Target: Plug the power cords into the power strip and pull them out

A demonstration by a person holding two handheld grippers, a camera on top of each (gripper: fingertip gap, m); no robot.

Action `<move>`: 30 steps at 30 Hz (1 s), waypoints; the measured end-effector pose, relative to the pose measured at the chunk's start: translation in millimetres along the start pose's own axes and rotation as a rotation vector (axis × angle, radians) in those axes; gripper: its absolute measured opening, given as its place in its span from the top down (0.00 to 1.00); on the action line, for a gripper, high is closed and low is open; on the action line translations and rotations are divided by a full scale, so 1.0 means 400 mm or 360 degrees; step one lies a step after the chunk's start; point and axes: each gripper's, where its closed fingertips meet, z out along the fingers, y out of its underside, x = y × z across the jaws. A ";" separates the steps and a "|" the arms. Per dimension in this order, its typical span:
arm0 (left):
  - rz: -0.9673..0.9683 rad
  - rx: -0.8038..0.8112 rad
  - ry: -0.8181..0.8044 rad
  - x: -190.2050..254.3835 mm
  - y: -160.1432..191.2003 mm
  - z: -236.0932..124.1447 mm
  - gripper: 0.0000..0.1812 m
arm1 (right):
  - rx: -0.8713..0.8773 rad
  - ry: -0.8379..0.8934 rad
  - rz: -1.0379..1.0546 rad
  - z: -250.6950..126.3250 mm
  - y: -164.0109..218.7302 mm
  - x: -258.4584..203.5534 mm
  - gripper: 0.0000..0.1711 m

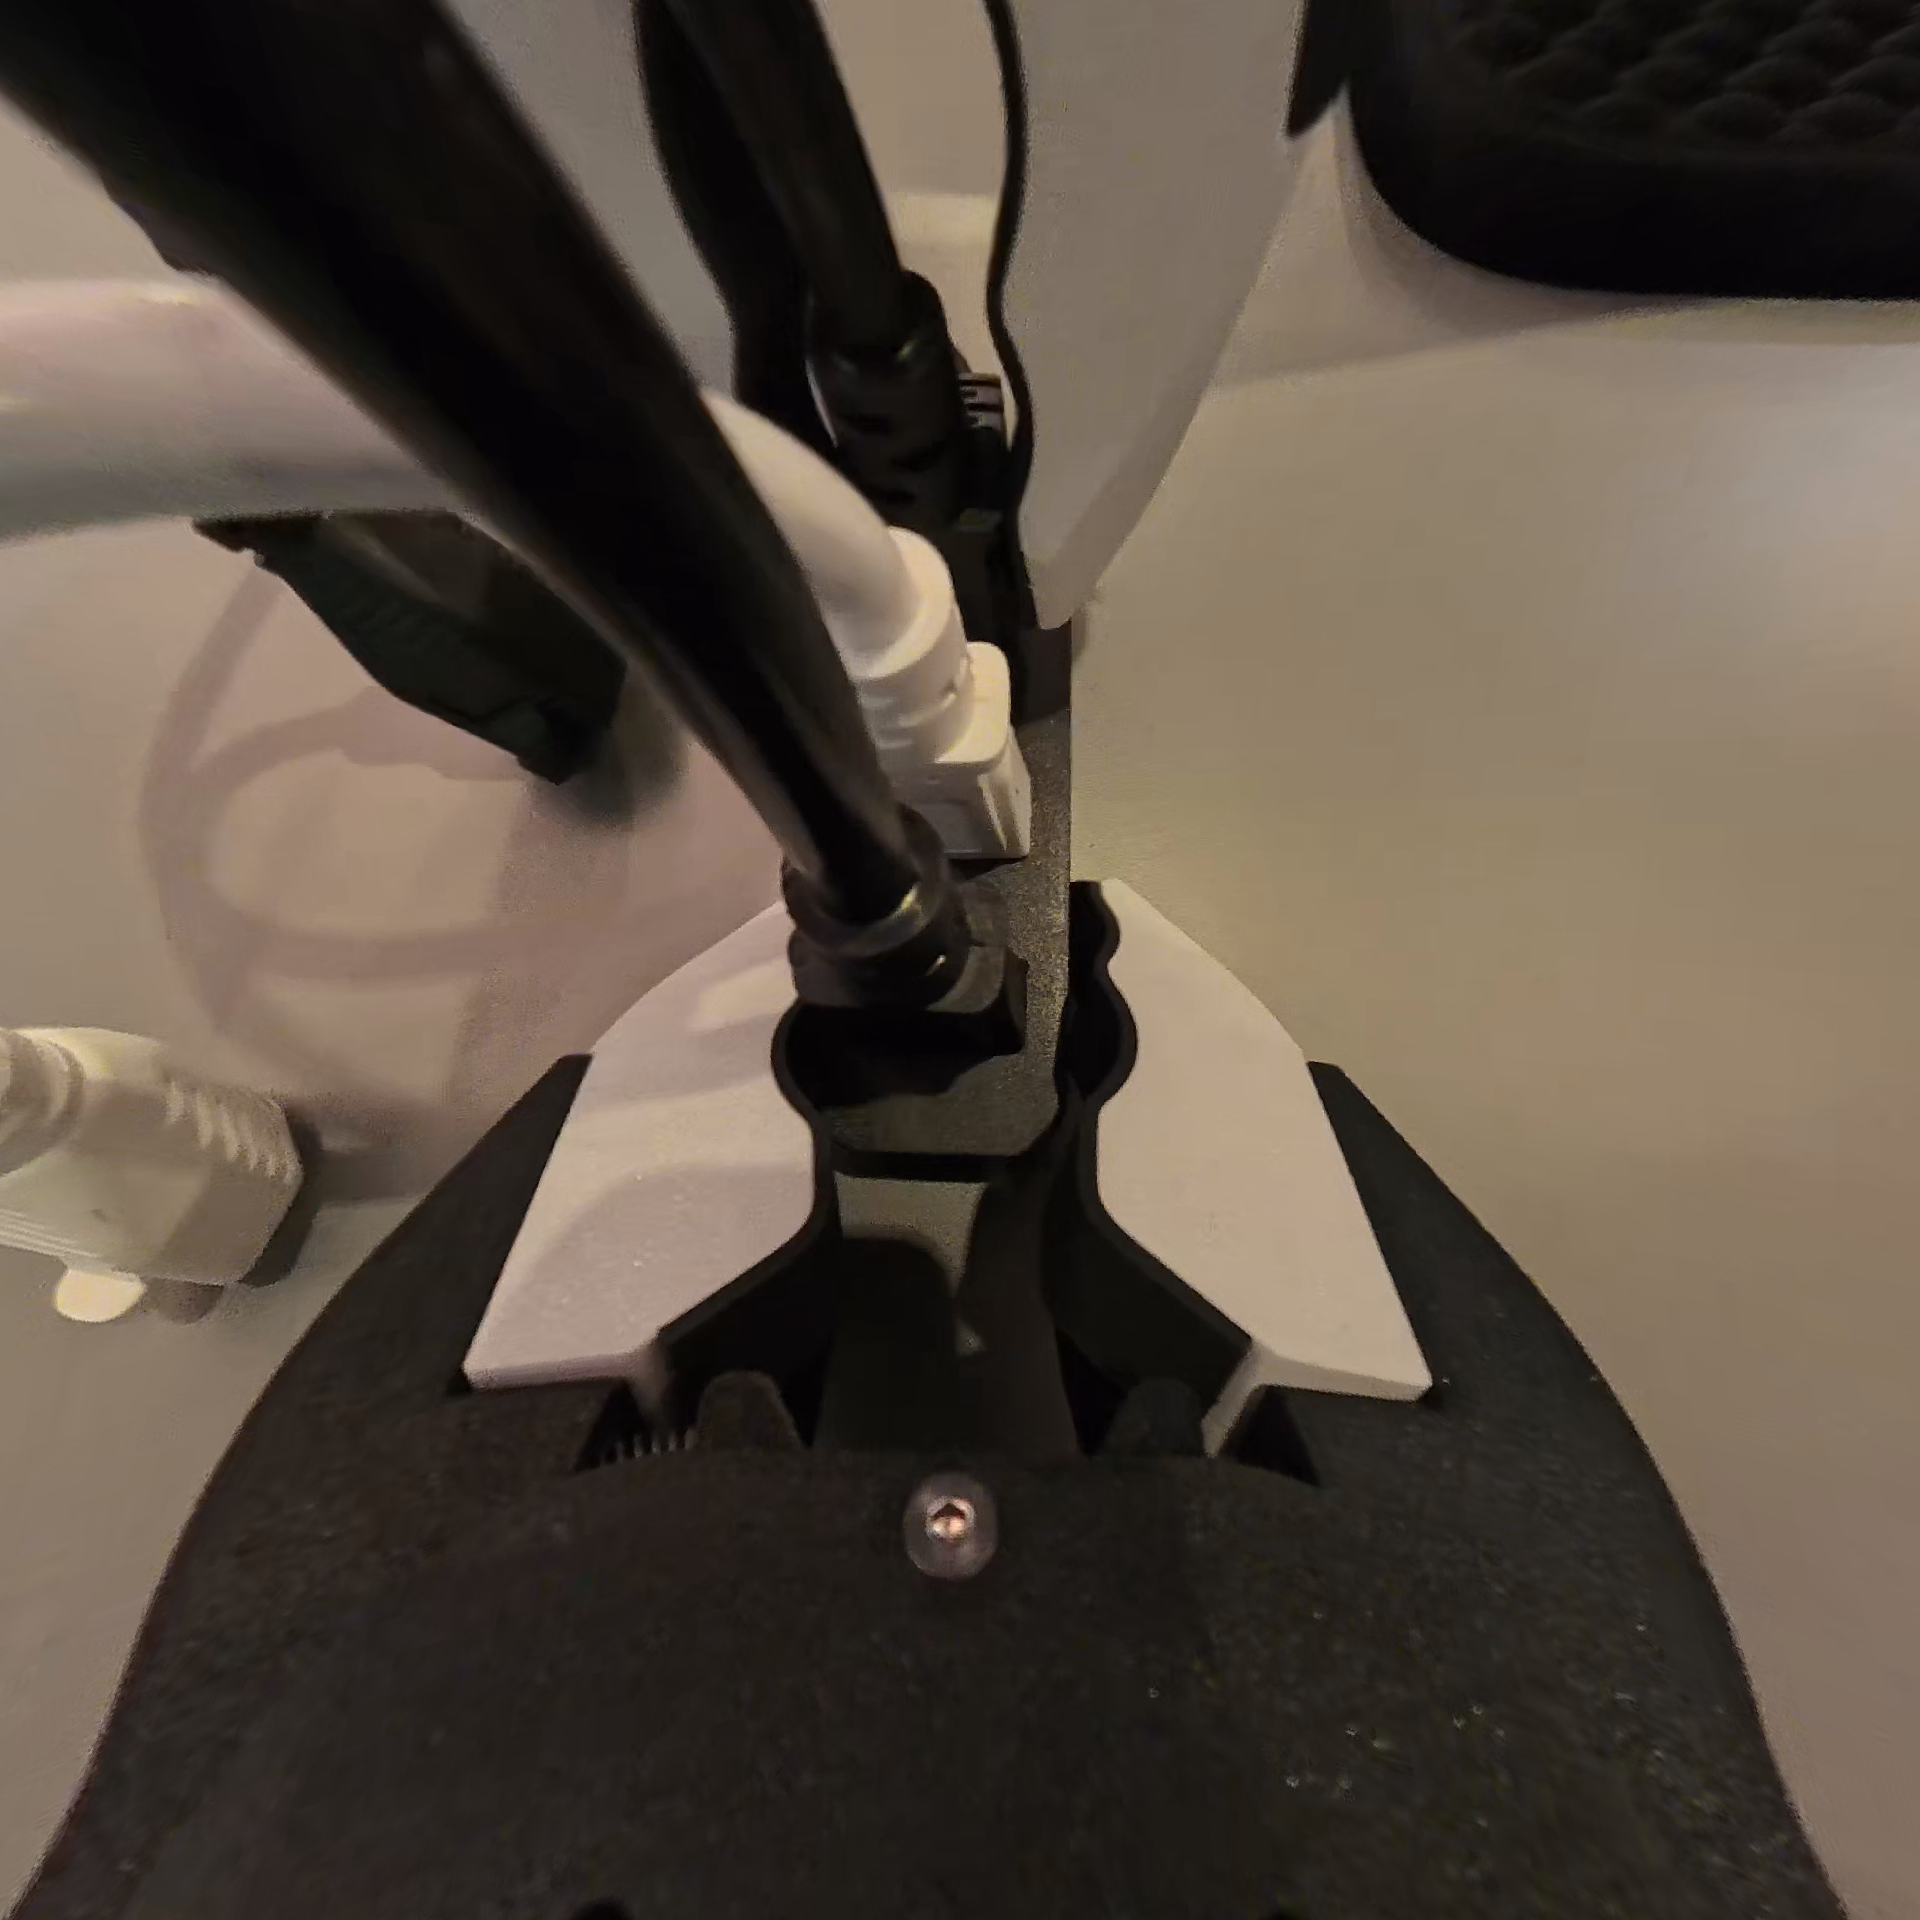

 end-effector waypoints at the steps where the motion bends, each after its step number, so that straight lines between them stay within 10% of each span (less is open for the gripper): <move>1: -0.0008 0.0010 0.0003 0.000 -0.001 0.000 0.75 | 0.0014 -0.0061 0.0028 0.000 -0.001 0.001 0.85; 30: 0.0045 0.0074 -0.0024 0.007 -0.050 0.033 0.73 | 0.0040 0.0361 -0.0182 0.023 0.009 -0.019 0.84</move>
